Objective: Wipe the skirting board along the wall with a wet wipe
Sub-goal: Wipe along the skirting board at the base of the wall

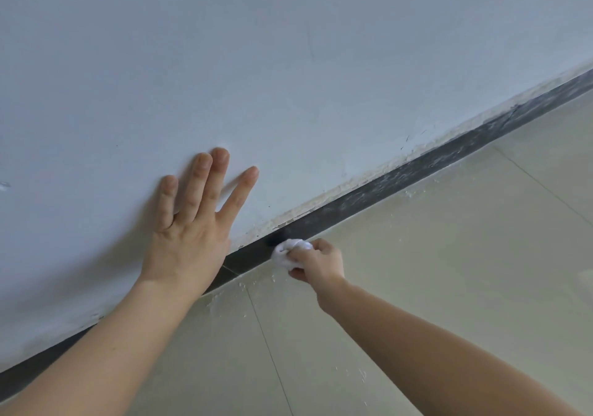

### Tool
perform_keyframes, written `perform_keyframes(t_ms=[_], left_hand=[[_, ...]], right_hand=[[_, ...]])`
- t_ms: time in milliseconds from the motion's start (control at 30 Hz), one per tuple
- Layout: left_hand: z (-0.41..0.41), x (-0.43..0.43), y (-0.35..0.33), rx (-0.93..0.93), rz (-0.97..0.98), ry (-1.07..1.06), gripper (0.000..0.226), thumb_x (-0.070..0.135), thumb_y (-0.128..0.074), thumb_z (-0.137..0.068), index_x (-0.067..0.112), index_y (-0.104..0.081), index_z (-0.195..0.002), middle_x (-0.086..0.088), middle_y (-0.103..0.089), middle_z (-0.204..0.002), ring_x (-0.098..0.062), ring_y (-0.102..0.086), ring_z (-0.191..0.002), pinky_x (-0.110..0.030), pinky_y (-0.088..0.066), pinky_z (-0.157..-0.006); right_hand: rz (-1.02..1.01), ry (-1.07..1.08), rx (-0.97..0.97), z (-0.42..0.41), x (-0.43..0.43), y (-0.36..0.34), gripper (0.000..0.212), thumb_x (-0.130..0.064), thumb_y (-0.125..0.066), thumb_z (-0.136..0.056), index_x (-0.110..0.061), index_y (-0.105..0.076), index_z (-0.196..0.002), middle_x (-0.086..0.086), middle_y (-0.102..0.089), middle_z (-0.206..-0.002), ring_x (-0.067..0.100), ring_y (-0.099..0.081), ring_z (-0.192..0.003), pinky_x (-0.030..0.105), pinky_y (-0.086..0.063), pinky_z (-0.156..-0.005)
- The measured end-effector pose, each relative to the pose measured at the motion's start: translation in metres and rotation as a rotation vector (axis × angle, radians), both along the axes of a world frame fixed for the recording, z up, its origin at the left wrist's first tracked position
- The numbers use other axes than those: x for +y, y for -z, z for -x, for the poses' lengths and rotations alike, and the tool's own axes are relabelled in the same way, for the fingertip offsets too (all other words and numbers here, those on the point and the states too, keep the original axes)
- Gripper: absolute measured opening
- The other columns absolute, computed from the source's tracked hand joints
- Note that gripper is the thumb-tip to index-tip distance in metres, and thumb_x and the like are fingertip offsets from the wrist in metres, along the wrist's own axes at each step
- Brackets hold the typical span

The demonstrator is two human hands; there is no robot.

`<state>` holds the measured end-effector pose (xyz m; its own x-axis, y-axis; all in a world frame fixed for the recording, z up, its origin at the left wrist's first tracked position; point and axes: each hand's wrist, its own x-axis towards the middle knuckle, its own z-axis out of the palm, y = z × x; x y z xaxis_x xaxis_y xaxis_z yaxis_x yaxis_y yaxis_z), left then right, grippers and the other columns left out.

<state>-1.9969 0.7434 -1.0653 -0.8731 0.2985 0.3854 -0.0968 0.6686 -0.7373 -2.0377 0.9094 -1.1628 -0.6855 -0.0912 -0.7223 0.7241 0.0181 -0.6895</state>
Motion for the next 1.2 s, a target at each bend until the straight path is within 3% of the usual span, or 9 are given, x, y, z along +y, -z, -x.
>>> perform_keyframes(t_ms=[267,433,500,600,733,800,967,1067,1200], left_hand=[[-0.004,-0.004,-0.003,-0.017,0.030,-0.026,0.106,0.012,-0.069,-0.072,0.023,-0.005,-0.155,-0.022,0.017,-0.156,-0.033,0.024,-0.143,-0.048,0.007,-0.115],[-0.002,0.002,-0.001,-0.026,-0.025,-0.046,0.109,0.030,-0.074,-0.074,0.022,-0.001,-0.155,-0.023,0.021,-0.155,-0.034,0.026,-0.142,-0.049,0.015,-0.114],[-0.002,0.002,-0.001,-0.040,-0.042,-0.052,0.112,0.030,-0.075,-0.073,0.022,0.001,-0.155,-0.023,0.021,-0.155,-0.034,0.026,-0.142,-0.049,0.015,-0.114],[-0.001,0.001,0.001,-0.036,-0.014,-0.083,0.121,0.027,-0.081,-0.068,0.021,0.003,-0.155,-0.024,0.019,-0.155,-0.035,0.024,-0.142,-0.050,0.014,-0.114],[-0.001,0.001,0.002,-0.030,0.003,-0.077,0.116,0.028,-0.078,-0.071,0.022,0.001,-0.155,-0.024,0.019,-0.155,-0.035,0.024,-0.142,-0.050,0.013,-0.114],[-0.002,-0.001,0.000,-0.039,0.001,-0.070,0.115,0.027,-0.078,-0.072,0.023,0.001,-0.155,-0.023,0.019,-0.156,-0.034,0.025,-0.143,-0.049,0.014,-0.114],[-0.004,-0.006,-0.004,-0.069,0.041,-0.078,0.119,0.023,-0.082,-0.068,0.025,0.000,-0.155,-0.022,0.017,-0.156,-0.034,0.025,-0.143,-0.048,0.015,-0.114],[-0.004,-0.004,-0.003,-0.075,0.046,-0.077,0.120,0.023,-0.082,-0.068,0.025,0.000,-0.155,-0.024,0.019,-0.155,-0.035,0.026,-0.142,-0.049,0.017,-0.113],[-0.004,-0.001,-0.005,-0.085,0.008,-0.067,0.118,0.019,-0.081,-0.069,0.024,-0.001,-0.155,-0.024,0.020,-0.155,-0.035,0.027,-0.141,-0.049,0.017,-0.113]], right_hand=[[-0.101,0.033,0.178,0.039,0.024,-0.013,0.019,-0.002,-0.063,-0.081,-0.012,-0.051,-0.069,0.006,-0.057,-0.069,0.017,-0.057,-0.063,0.040,-0.060,-0.073],[-0.065,0.510,0.155,0.065,0.053,-0.010,0.008,-0.007,-0.059,-0.083,-0.010,-0.055,-0.077,0.009,-0.058,-0.074,0.017,-0.056,-0.063,0.038,-0.059,-0.071],[-0.095,0.578,0.151,0.066,0.056,-0.010,0.006,-0.010,-0.058,-0.085,-0.011,-0.053,-0.081,0.008,-0.057,-0.074,0.017,-0.054,-0.060,0.037,-0.057,-0.068],[-0.081,0.344,0.134,0.038,0.037,-0.013,0.007,-0.009,-0.057,-0.083,-0.012,-0.057,-0.078,0.009,-0.059,-0.074,0.018,-0.052,-0.057,0.029,-0.047,-0.056],[0.093,-0.077,0.040,0.002,-0.001,-0.025,0.006,-0.007,-0.064,-0.083,-0.007,-0.059,-0.087,0.007,-0.061,-0.075,0.022,-0.060,-0.065,0.038,-0.059,-0.070],[0.122,-0.101,0.089,0.007,-0.006,-0.030,0.009,-0.007,-0.067,-0.084,-0.007,-0.058,-0.082,0.007,-0.062,-0.078,0.024,-0.063,-0.074,0.041,-0.060,-0.076],[0.083,-0.053,0.173,0.045,0.031,-0.035,0.011,-0.003,-0.069,-0.082,-0.005,-0.060,-0.076,0.010,-0.064,-0.076,0.022,-0.064,-0.071,0.035,-0.061,-0.067],[0.041,0.071,0.185,0.066,0.059,-0.033,0.011,-0.001,-0.067,-0.082,-0.006,-0.061,-0.076,0.012,-0.065,-0.080,0.023,-0.065,-0.070,0.030,-0.061,-0.059],[0.052,0.492,0.153,0.087,0.088,-0.020,0.004,-0.002,-0.062,-0.083,-0.006,-0.061,-0.082,0.013,-0.061,-0.084,0.023,-0.062,-0.075,0.027,-0.060,-0.056]])
